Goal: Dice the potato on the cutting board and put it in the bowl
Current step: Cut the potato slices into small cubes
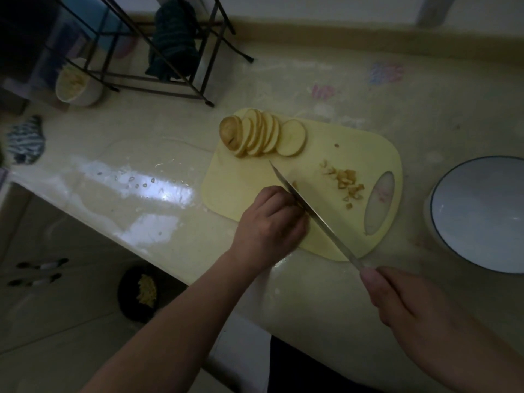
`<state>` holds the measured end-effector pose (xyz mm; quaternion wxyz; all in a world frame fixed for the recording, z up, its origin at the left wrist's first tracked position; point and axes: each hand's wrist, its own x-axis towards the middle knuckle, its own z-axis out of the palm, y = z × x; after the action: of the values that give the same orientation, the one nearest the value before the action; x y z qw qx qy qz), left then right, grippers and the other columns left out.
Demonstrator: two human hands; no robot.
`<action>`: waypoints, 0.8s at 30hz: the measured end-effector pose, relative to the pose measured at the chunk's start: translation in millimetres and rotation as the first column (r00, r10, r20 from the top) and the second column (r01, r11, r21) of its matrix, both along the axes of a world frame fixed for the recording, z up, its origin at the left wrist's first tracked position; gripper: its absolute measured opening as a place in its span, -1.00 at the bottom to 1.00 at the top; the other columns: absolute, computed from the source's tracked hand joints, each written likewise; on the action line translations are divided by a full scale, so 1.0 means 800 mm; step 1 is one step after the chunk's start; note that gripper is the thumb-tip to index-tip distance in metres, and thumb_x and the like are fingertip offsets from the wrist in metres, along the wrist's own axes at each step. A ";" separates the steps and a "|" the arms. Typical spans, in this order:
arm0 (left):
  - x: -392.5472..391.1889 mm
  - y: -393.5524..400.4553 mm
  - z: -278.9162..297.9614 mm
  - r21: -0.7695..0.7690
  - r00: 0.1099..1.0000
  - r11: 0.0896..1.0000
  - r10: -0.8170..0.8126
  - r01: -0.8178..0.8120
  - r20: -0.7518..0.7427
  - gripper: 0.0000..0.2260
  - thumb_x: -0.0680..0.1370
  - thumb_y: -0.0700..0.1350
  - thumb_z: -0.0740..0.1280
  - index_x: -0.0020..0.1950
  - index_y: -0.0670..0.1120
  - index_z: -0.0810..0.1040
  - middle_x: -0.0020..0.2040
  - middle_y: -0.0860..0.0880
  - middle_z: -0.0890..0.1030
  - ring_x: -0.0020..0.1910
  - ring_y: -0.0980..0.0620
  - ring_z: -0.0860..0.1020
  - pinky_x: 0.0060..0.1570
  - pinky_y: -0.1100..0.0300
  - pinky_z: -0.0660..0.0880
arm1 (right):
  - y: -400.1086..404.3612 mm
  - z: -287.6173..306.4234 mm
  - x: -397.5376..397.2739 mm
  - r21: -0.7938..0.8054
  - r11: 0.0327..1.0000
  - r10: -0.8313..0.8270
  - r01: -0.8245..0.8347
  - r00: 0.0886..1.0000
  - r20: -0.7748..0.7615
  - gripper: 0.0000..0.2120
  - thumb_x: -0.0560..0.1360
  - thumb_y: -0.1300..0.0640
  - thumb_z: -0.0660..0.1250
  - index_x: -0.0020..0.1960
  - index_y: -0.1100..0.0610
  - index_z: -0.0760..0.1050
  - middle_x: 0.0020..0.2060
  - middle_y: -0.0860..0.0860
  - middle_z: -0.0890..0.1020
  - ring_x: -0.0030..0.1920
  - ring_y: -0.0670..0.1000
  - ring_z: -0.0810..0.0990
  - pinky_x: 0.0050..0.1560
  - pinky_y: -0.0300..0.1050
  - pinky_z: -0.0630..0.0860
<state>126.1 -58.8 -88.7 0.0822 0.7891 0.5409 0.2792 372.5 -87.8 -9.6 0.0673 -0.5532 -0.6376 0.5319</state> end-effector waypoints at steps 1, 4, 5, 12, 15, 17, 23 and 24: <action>0.000 -0.001 -0.001 0.001 1.000 1.000 -0.002 0.002 -0.002 -0.88 0.54 -0.22 0.45 -0.09 -0.28 0.69 -0.09 -0.19 0.65 -0.03 -0.21 0.61 0.03 -0.01 0.54 | -0.001 -0.001 0.001 0.006 1.000 0.001 -0.001 1.000 0.003 -0.35 0.33 -0.47 -0.14 -0.36 0.07 0.38 -0.39 -0.08 0.57 -0.37 -0.10 0.53 -0.28 -0.21 0.38; 0.002 -0.002 -0.003 0.010 1.000 1.000 -0.006 0.006 -0.002 -0.87 0.56 -0.22 0.42 -0.10 -0.28 0.69 -0.10 -0.18 0.66 -0.04 -0.20 0.61 -0.01 0.01 0.55 | -0.004 -0.001 0.006 0.031 0.999 0.004 -0.004 1.000 0.010 -0.39 0.33 -0.48 -0.15 -0.29 -0.02 0.41 -0.37 -0.11 0.58 -0.36 -0.11 0.53 -0.29 -0.20 0.38; 0.002 -0.002 -0.003 0.010 1.000 1.000 -0.007 0.007 0.002 -0.87 0.56 -0.22 0.41 -0.11 -0.28 0.69 -0.10 -0.18 0.65 -0.06 -0.20 0.61 -0.03 0.01 0.55 | -0.004 -0.002 0.008 0.033 0.999 0.002 -0.002 1.000 0.006 -0.38 0.33 -0.48 -0.14 -0.29 -0.01 0.41 -0.38 -0.09 0.58 -0.37 -0.10 0.53 -0.28 -0.18 0.39; 0.001 -0.002 -0.003 0.019 0.999 1.000 -0.001 0.000 0.044 -0.87 0.55 -0.23 0.42 -0.11 -0.29 0.70 -0.11 -0.18 0.66 -0.10 -0.14 0.59 0.01 0.18 0.49 | -0.005 -0.004 0.006 0.026 1.000 0.009 -0.009 0.999 0.031 -0.37 0.32 -0.47 -0.16 -0.37 0.04 0.37 -0.33 -0.16 0.59 -0.33 -0.12 0.54 -0.22 -0.20 0.39; 0.001 -0.001 -0.002 0.017 0.999 1.000 0.000 -0.001 0.052 -0.85 0.57 -0.22 0.40 -0.10 -0.28 0.70 -0.10 -0.17 0.67 -0.11 -0.15 0.60 -0.01 0.16 0.50 | 0.002 -0.011 -0.007 0.031 1.000 0.005 -0.005 1.000 -0.001 -0.38 0.35 -0.44 -0.16 -0.39 0.04 0.37 -0.33 -0.21 0.58 -0.32 -0.13 0.53 -0.22 -0.24 0.39; 0.001 -0.001 -0.003 0.014 0.999 1.000 0.007 -0.008 0.052 -0.84 0.58 -0.21 0.39 -0.09 -0.28 0.70 -0.08 -0.17 0.67 -0.11 -0.15 0.60 0.01 0.17 0.50 | 0.013 -0.017 -0.016 0.057 0.998 0.014 -0.013 1.000 -0.014 -0.35 0.41 -0.42 -0.17 -0.38 0.08 0.37 -0.39 -0.13 0.56 -0.33 -0.12 0.52 -0.25 -0.24 0.38; 0.002 -0.001 -0.005 0.009 0.999 1.000 0.021 -0.022 0.043 -0.90 0.55 -0.24 0.44 -0.06 -0.28 0.70 -0.06 -0.17 0.67 -0.08 -0.17 0.61 0.01 0.11 0.53 | 0.031 -0.015 -0.016 0.039 0.998 0.049 -0.048 0.998 -0.040 -0.41 0.48 -0.29 -0.09 -0.34 0.17 0.38 -0.49 0.03 0.45 -0.42 -0.08 0.44 -0.33 -0.17 0.33; 0.003 -0.002 -0.005 0.014 0.999 1.000 0.018 -0.018 0.042 -0.90 0.54 -0.25 0.44 -0.07 -0.29 0.69 -0.06 -0.18 0.67 -0.08 -0.17 0.61 0.00 0.10 0.53 | 0.033 -0.015 -0.009 0.021 0.999 0.044 -0.043 0.998 -0.049 -0.38 0.49 -0.33 -0.09 -0.33 0.18 0.38 -0.49 0.03 0.44 -0.45 -0.09 0.42 -0.35 -0.16 0.33</action>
<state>128.1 -60.3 -92.5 0.0855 0.7788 0.5441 0.3003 365.2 -61.7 -21.9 0.0770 -0.5249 -0.6531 0.5403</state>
